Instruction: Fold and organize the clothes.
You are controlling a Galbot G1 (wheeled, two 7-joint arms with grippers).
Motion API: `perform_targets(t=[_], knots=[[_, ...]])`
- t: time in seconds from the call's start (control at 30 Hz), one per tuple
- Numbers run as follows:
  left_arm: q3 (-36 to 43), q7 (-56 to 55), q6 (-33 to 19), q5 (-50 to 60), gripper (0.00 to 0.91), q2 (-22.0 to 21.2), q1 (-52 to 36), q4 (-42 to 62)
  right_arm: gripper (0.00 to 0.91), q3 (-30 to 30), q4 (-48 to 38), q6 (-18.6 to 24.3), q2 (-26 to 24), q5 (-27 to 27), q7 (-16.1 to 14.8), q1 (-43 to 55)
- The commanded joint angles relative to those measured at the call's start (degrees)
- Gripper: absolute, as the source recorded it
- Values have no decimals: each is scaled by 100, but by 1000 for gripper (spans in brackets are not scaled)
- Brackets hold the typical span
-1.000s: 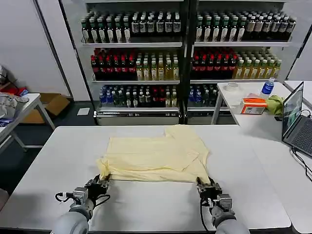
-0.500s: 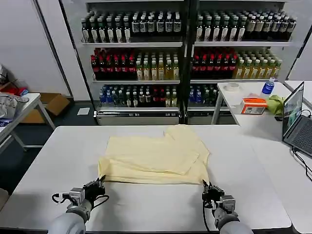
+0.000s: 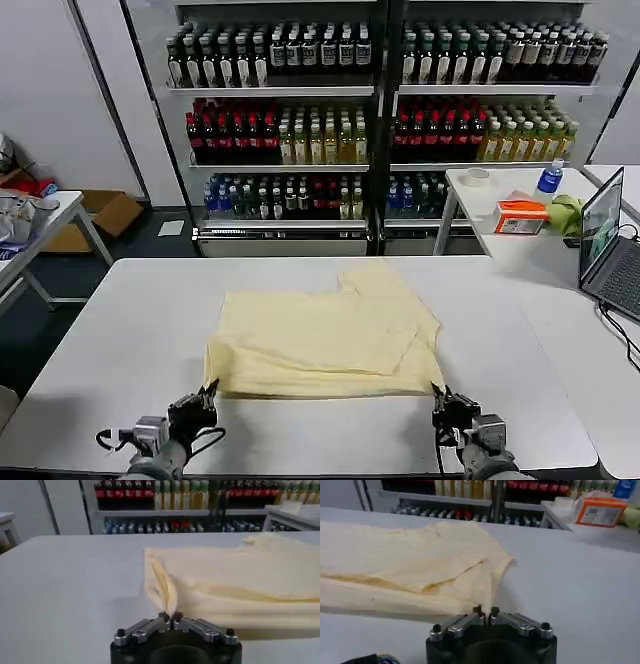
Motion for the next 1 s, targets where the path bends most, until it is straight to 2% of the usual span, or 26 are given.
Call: perform_targets(t=[0.03,0.07,0.1,0.13,0.17,0.2,0.23,0.43,0.67,0.83,1.0], knots=[[-148,-37,-107,338,20,-265,1413,-731,0,366,564,46,-397,-12,-6,-967],[-166,-46,-124,374,20,-258,1455,-727,0,384,579,46,-404,-18,-4,-1017],[-179,-49,-127,384,50,-251,1486,-729,393,398,584,44,-409,-20,-1,-1040],[-201,-45,-126,389,353,-233,1536,-739,907,419,595,22,-422,-42,-4,-1099],[-217,-38,-124,406,534,-221,1551,-749,907,431,614,3,-436,-67,-13,-1123],[-232,-29,-121,435,867,-210,1574,-757,907,439,624,-19,-447,-94,-15,-1146],[-240,-23,-113,450,907,-207,1580,-764,907,443,647,-61,-463,-126,-17,-1176],[-276,-4,-73,480,907,-201,1524,-802,907,485,734,-14,-514,-222,-59,-1194],[-485,-5,-10,385,907,-55,1382,-903,907,766,943,368,-628,-81,-94,-1095],[-716,-114,7,-62,907,123,926,-883,907,722,804,412,-626,393,107,-249],[-728,-112,43,-434,907,417,14,-437,907,-114,245,90,-591,740,428,1159]])
